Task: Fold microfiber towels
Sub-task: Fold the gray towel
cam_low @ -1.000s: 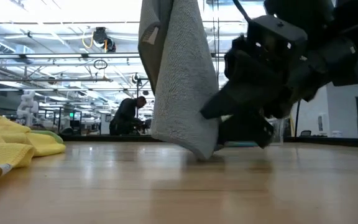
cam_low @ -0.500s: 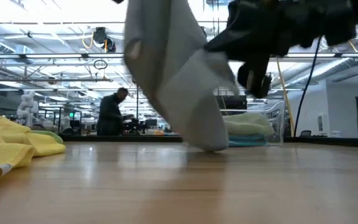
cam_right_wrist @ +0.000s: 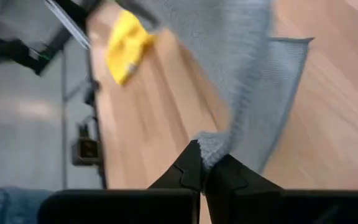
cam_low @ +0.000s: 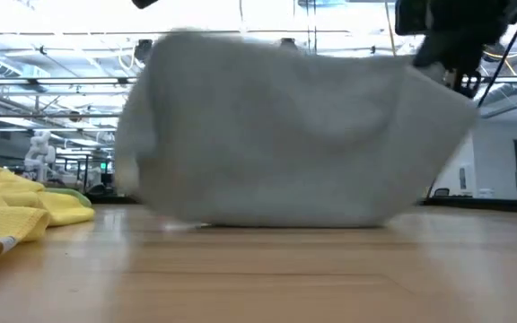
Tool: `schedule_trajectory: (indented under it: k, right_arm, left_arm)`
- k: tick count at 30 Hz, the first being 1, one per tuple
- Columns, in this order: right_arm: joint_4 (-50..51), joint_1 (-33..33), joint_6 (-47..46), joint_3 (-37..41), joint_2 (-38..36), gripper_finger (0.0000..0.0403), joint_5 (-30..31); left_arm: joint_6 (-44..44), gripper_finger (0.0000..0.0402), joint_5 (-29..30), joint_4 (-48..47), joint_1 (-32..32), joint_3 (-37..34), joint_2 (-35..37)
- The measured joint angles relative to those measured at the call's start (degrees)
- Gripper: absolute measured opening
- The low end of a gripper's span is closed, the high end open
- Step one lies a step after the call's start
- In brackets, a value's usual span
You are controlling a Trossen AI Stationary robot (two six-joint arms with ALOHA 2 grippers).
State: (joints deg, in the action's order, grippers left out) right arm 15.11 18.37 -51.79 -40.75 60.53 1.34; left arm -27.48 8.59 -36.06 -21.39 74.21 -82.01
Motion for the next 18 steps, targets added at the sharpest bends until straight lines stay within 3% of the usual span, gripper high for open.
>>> schedule_trajectory:
  k: [5, 9, 14, 18]
  right_arm:
    - [8.8, 0.4, 3.9, 0.0, 0.0, 0.0001, -5.0]
    - [12.9, 1.3, 8.2, 0.0, 1.5, 0.0000, -6.1]
    - [14.6, 1.8, 13.1, 0.0, 3.1, 0.0000, -5.7]
    - [15.5, 1.9, 16.9, 0.0, 4.7, 0.0000, -2.9]
  left_arm:
    - [-0.1, 0.0208, -2.3, -0.3, -0.8, -0.1, -0.1]
    - [-5.1, 0.0208, 6.1, 1.6, 0.8, -1.8, -0.1]
    - [-5.6, 0.0194, 8.6, 18.8, 4.3, -8.3, -1.8]
    - [-4.8, 0.0191, 8.0, 31.4, 7.2, -12.1, -7.5]
